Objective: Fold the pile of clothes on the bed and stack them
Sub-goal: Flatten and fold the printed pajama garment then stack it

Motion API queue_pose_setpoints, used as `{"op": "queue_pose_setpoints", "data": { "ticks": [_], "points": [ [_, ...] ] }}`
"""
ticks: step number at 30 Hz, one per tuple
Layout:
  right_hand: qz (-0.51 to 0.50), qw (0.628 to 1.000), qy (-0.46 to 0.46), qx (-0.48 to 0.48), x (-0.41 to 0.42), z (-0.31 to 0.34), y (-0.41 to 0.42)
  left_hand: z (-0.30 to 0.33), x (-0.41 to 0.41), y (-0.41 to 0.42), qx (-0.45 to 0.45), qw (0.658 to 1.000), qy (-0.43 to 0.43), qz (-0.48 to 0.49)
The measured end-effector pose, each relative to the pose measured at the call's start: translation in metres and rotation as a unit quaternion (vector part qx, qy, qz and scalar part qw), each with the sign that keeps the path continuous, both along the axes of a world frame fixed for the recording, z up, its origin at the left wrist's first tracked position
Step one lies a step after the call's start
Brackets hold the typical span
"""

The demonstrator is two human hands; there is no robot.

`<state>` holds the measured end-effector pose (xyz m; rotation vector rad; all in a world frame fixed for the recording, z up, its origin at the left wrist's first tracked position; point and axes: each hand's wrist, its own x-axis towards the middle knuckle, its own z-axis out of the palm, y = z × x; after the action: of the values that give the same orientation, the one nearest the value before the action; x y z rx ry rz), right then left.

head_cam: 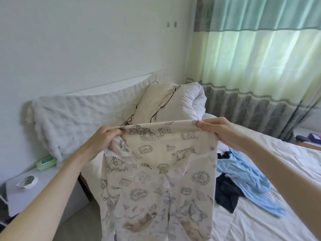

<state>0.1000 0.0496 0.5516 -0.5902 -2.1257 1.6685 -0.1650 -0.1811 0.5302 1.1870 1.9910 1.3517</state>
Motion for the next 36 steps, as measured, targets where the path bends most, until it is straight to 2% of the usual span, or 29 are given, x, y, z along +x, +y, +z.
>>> {"op": "queue_pose_setpoints", "data": {
  "ticks": [2,5,8,11,13,14,17,19,20,22,24,28,32,36],
  "points": [
    [-0.050,0.998,-0.004,-0.038,0.000,-0.008,-0.008,-0.008,0.000,-0.001,-0.014,0.998,-0.060,-0.030],
    [-0.125,0.986,-0.018,-0.108,0.005,-0.015,-0.012,-0.013,0.000,-0.012,-0.046,0.973,-0.150,-0.168],
    [-0.151,0.967,-0.058,-0.195,0.019,-0.020,-0.010,-0.017,0.007,-0.022,-0.054,0.949,-0.166,-0.262],
    [-0.119,0.958,-0.073,-0.251,0.035,-0.024,-0.010,-0.016,0.029,-0.028,-0.038,0.974,-0.070,-0.212],
    [-0.069,0.959,-0.065,-0.269,0.048,-0.026,-0.011,-0.013,0.046,-0.027,0.009,0.990,0.004,-0.139],
    [-0.033,0.962,-0.059,-0.266,0.056,-0.026,-0.013,-0.010,0.057,-0.027,0.040,0.994,0.013,-0.102],
    [0.082,0.966,-0.025,-0.242,0.090,-0.022,-0.022,-0.005,0.085,-0.032,0.112,0.991,0.066,-0.021],
    [0.106,0.969,-0.008,-0.224,0.114,-0.022,-0.032,-0.007,0.105,-0.041,0.109,0.984,0.139,0.003],
    [0.085,0.979,-0.018,-0.183,0.125,-0.022,-0.041,-0.009,0.117,-0.046,0.092,0.978,0.185,0.008],
    [0.002,0.998,-0.066,0.003,0.144,-0.023,-0.060,-0.013,0.144,-0.056,0.054,0.965,0.258,-0.001],
    [-0.078,0.977,-0.081,0.181,0.163,-0.027,-0.078,-0.017,0.173,-0.067,0.050,0.955,0.294,-0.011],
    [-0.124,0.954,-0.014,0.274,0.213,-0.026,-0.110,-0.015,0.218,-0.095,0.109,0.946,0.306,0.015],
    [-0.184,0.935,0.034,0.301,0.257,-0.021,-0.129,0.000,0.254,-0.112,0.170,0.924,0.340,0.037],
    [-0.252,0.863,0.040,0.436,0.282,-0.010,-0.137,0.015,0.273,-0.115,0.198,0.911,0.358,0.048]
  ]
}}
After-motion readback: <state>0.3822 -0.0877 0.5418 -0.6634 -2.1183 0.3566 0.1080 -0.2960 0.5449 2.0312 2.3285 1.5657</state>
